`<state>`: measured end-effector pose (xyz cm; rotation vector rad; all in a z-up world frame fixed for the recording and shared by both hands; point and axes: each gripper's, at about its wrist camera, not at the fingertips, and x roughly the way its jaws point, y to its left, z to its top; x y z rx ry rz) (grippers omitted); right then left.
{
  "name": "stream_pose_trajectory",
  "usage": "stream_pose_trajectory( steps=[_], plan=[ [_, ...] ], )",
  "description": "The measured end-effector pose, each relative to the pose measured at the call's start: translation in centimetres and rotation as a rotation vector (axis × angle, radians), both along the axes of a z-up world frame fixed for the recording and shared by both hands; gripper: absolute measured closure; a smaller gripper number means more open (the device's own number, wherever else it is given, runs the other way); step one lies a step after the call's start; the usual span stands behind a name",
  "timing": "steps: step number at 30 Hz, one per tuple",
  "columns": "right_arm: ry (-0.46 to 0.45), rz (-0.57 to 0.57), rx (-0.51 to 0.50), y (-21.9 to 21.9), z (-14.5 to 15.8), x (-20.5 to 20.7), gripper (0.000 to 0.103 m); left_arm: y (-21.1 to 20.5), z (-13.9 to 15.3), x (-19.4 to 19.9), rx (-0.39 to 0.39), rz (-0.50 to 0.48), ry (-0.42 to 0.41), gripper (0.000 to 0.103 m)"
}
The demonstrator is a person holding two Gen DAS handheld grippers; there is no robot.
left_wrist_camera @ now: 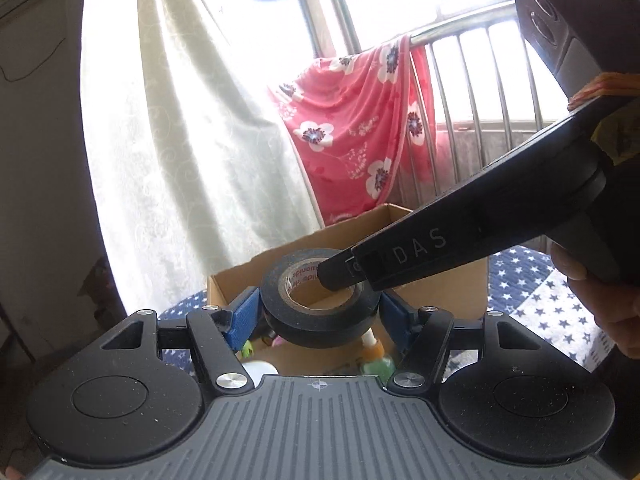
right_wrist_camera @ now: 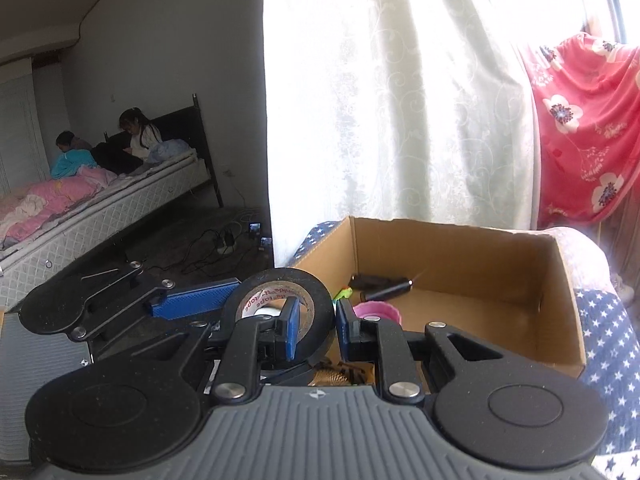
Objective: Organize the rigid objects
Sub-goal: 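Carry the black tape roll into the box and release it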
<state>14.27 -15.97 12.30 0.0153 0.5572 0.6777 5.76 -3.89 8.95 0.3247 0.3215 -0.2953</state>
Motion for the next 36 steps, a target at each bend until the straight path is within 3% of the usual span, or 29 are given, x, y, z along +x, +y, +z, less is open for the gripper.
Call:
stream_pose_trajectory(
  steps=[3, 7, 13, 17, 28, 36],
  plan=[
    [0.074, 0.003, 0.000, -0.2, 0.4, 4.2, 0.081, -0.2, 1.0, 4.2, -0.007, -0.012, 0.076, 0.038],
    [0.221, -0.001, 0.011, -0.4, -0.7, 10.5, 0.081, -1.8, 1.2, 10.6, 0.005, 0.002, 0.248, 0.038],
    [0.431, -0.022, -0.020, -0.2, -4.7, 18.9, 0.081, -3.5, -1.2, 19.1, 0.025, 0.042, 0.518, 0.038],
    [0.503, -0.025, -0.051, -0.3, -7.3, 22.1, 0.081, -4.1, -3.0, 22.3, 0.047, 0.070, 0.625, 0.038],
    [0.639, -0.028, -0.053, -0.6, -11.8, 26.8, 0.082, -5.5, -6.6, 27.6, 0.115, 0.134, 0.784, 0.038],
    [0.628, -0.037, -0.070, 0.2, -12.8, 27.7, 0.082, -6.5, -7.2, 28.5, 0.162, 0.158, 0.780, 0.038]
  ],
)
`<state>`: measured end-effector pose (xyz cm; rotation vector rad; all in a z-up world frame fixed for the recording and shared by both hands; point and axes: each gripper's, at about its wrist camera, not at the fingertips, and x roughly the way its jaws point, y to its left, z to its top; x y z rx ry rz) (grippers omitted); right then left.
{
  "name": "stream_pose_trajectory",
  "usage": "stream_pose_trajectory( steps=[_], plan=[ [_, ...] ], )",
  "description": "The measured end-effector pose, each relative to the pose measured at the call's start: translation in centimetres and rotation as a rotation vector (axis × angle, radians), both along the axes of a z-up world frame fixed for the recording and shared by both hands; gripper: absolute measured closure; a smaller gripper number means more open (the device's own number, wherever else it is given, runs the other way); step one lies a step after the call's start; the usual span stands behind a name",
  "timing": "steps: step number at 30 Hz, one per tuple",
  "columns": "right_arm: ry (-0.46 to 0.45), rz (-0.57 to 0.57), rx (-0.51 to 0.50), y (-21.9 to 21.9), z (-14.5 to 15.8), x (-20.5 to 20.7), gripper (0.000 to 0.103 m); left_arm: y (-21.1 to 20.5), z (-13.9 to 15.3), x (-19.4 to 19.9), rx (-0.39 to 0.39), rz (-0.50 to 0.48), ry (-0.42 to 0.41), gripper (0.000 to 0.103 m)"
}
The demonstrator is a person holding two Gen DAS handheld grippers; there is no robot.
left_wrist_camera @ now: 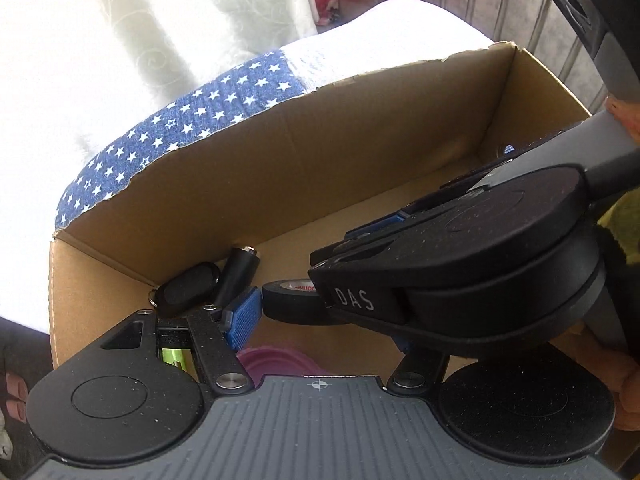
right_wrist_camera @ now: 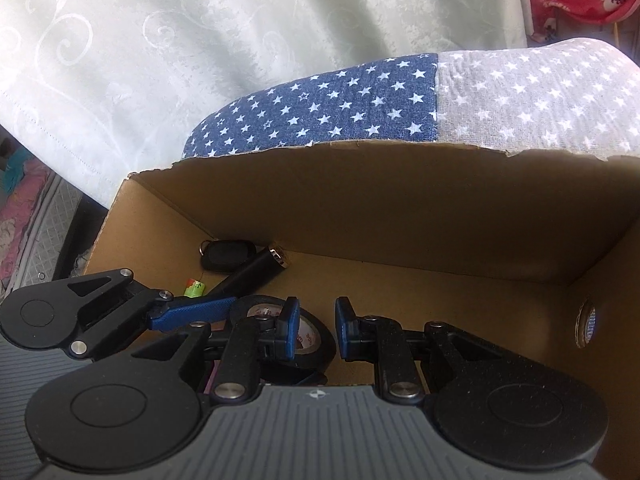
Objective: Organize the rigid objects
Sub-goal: 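Carry the black tape roll into the box and release it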
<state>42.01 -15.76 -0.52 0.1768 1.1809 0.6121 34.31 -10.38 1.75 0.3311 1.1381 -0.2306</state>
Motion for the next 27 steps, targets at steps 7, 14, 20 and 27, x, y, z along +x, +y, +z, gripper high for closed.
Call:
stream_pose_trajectory(
  steps=[7, 14, 20, 27],
  plan=[
    [-0.018, -0.037, 0.031, -0.8, 0.7, -0.4, 0.081, 0.2, 0.5, 0.1, 0.023, 0.026, -0.028, 0.038],
    [-0.028, -0.088, 0.065, -2.5, 1.7, -0.6, 0.080, 0.4, 0.4, 0.6, 0.017, 0.055, -0.019, 0.037],
    [-0.019, -0.103, 0.077, -3.3, 1.6, -0.7, 0.080, 0.6, 0.9, 0.9, 0.001, 0.074, -0.013, 0.037],
    [-0.018, -0.106, 0.084, -4.0, 1.7, -1.3, 0.080, 0.8, 1.8, 0.0, -0.022, 0.082, -0.034, 0.037]
  ],
)
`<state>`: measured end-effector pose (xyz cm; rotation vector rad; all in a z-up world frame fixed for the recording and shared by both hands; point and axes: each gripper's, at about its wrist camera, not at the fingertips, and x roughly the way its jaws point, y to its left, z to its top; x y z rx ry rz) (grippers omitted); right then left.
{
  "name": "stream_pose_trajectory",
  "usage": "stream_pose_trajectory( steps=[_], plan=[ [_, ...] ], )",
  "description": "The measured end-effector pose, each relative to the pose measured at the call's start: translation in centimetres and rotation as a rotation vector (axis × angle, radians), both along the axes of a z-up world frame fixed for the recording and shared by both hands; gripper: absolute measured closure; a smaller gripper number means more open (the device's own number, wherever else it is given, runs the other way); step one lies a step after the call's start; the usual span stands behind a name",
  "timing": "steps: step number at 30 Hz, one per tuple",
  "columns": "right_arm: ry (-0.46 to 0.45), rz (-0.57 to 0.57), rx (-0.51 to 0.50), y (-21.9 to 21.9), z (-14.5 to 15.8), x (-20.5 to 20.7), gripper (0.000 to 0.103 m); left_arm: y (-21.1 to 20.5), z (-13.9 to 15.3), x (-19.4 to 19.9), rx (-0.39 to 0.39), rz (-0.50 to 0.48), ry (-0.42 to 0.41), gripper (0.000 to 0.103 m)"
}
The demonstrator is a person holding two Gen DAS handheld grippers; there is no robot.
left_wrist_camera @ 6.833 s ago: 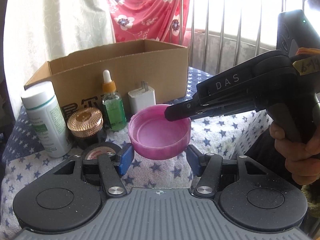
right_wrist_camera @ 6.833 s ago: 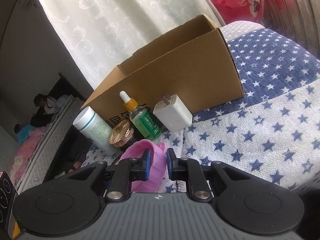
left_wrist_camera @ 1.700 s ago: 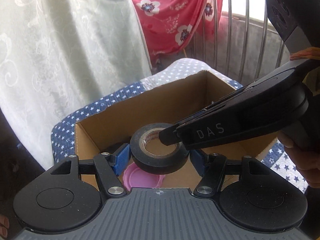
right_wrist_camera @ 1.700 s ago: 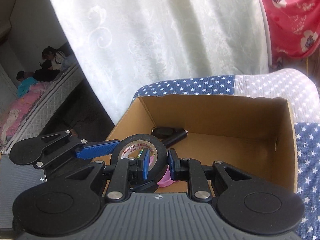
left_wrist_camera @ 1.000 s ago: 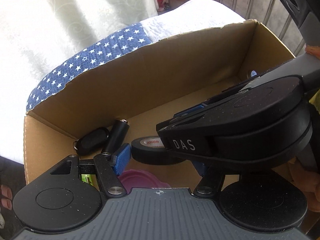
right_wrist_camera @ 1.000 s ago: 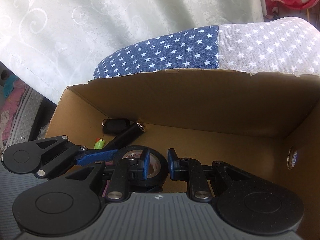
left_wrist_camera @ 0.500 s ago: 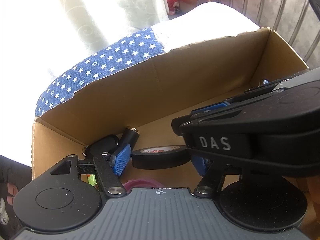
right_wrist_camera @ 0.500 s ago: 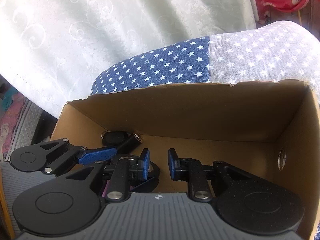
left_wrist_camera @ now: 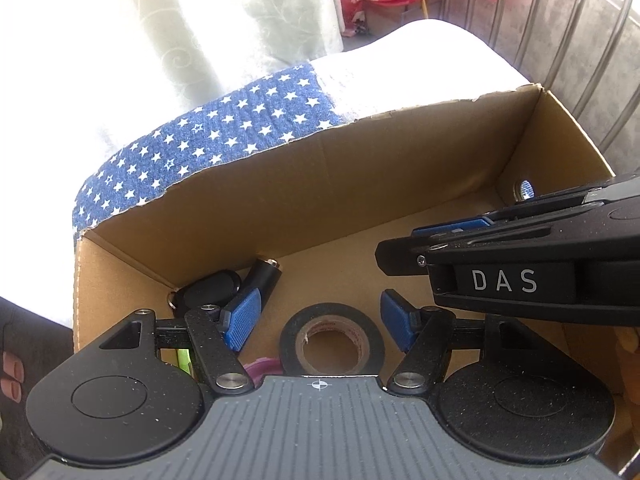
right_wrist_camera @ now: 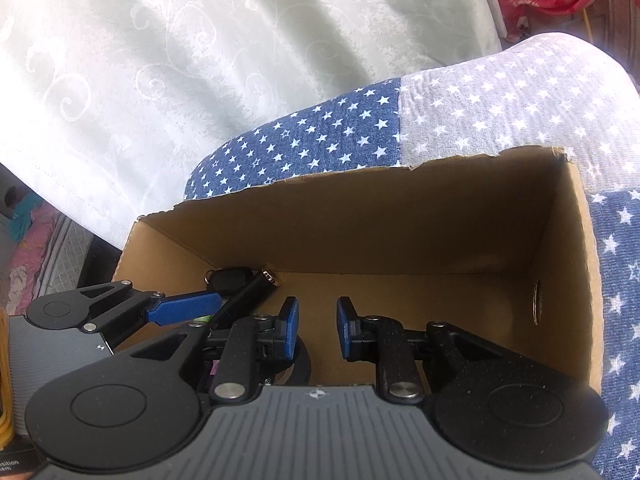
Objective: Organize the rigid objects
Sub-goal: 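Carry the black tape roll into the box and release it, then lift the right gripper out of the box toward the white charger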
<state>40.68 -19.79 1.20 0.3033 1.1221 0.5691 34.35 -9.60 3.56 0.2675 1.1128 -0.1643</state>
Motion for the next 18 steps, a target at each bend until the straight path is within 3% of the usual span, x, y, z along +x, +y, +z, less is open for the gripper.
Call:
stream_pose_trajectory(
  steps=[10, 18],
  plan=[
    [0.001, 0.025, -0.013, 0.1, 1.1, -2.2, 0.080, 2.6, 3.7, -4.6, -0.044, -0.003, -0.094, 0.037],
    [0.022, 0.045, 0.049, 0.2, 2.3, -4.3, 0.080, 8.4, 7.0, -13.9, -0.218, 0.020, -0.234, 0.036]
  ],
)
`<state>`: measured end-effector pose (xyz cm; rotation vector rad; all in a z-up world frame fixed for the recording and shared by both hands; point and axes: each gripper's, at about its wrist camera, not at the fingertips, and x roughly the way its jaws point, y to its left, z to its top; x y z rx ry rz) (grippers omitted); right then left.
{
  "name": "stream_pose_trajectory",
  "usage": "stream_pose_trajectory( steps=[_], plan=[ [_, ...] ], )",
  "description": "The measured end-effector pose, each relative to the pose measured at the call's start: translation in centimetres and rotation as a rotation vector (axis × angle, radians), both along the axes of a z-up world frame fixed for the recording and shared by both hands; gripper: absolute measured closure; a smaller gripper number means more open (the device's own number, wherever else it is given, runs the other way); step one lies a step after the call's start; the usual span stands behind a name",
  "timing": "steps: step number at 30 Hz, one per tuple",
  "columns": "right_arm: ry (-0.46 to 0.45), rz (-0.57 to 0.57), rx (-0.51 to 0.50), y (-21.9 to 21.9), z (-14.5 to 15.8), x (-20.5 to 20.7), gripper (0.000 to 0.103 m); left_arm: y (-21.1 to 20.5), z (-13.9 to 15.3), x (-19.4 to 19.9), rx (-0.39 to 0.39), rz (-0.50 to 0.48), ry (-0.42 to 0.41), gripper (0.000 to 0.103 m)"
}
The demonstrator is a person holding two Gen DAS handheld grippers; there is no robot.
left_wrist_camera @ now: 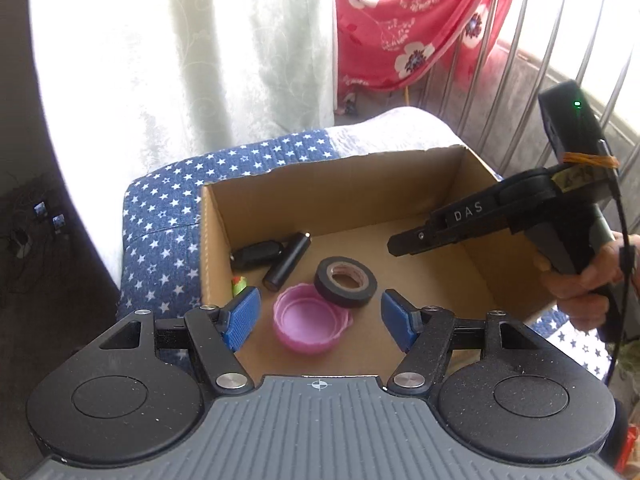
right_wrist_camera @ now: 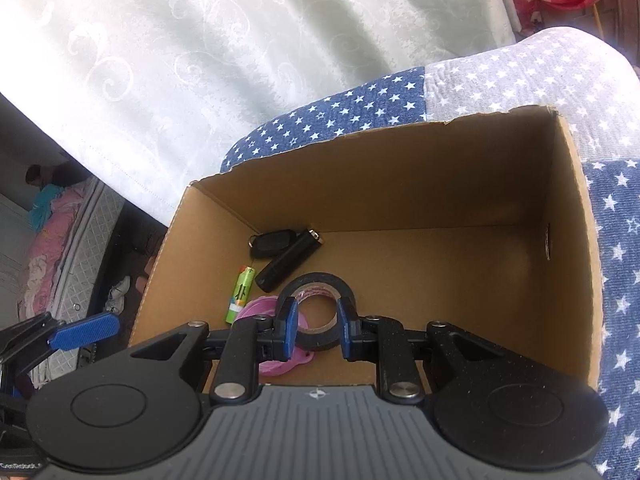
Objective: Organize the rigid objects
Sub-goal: 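Lift the right gripper out of the box toward the white charger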
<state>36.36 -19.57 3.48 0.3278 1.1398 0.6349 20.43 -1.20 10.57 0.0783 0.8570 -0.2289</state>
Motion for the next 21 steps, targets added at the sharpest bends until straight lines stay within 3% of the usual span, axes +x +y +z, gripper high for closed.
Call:
stream_pose_trajectory(
  steps=[4, 12, 17, 21],
  plan=[
    [0.039, 0.011, 0.010, 1.3, -0.5, -0.1, 0.080, 1.9, -2.1, -5.0, -0.009, 0.028, -0.061, 0.035],
    [0.112, 0.021, -0.026, 4.9, -2.6, 0.9, 0.080, 6.0, -9.3, -11.9, -0.185, 0.111, -0.058, 0.035],
    [0.167, -0.007, -0.046, 5.6, -3.8, 2.4, 0.079, 6.7, -11.1, -14.0, -0.187, 0.146, -0.116, 0.035],
    [0.220, -0.045, -0.071, 5.5, -4.5, 3.5, 0.074, 7.1, -12.1, -15.0, -0.195, 0.137, -0.113, 0.035]
  ],
)
